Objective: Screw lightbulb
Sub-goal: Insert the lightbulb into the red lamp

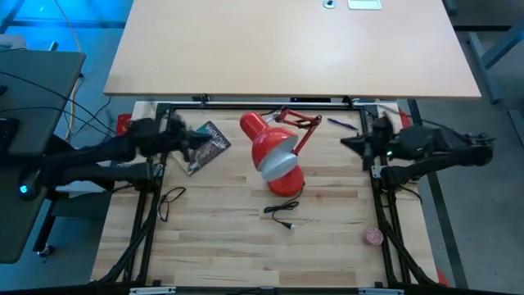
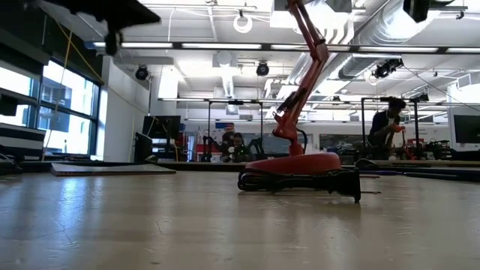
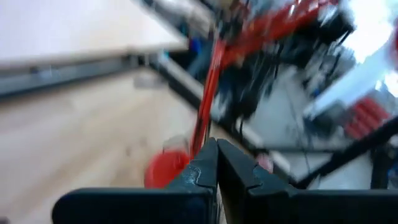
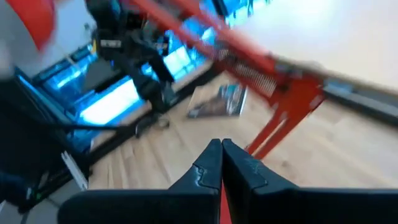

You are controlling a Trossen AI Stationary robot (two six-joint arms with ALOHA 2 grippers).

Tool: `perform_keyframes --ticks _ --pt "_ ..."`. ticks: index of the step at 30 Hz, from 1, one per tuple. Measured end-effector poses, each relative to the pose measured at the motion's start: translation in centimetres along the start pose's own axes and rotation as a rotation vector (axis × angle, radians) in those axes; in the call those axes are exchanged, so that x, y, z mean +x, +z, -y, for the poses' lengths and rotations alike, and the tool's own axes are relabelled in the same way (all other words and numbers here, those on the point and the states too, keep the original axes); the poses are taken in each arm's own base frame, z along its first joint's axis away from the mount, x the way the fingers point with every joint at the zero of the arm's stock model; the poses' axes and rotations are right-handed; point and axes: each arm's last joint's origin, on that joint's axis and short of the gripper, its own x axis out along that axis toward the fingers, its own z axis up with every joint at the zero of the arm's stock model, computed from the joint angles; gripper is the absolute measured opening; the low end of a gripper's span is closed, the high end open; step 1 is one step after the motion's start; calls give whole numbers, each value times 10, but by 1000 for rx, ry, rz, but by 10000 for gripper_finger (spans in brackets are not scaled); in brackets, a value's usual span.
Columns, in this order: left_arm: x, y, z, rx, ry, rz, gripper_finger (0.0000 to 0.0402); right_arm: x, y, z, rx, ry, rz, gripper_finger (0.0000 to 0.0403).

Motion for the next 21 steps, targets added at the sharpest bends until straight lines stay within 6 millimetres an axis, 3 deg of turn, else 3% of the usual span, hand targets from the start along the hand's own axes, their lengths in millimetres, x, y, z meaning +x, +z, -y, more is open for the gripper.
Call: perform_keyframes --ticks 8,13,17,21 --pt "-94 30 11 80 -89 534 0 -56 50 1 -30 32 224 0" --pt "-140 28 6 84 -128 711 0 -75 66 2 -28 31 303 0" --pt "-154 25 4 51 -160 737 0 -80 71 2 -22 36 321 0" --pt "-149 29 9 59 -186 682 0 -80 70 1 -30 66 304 0"
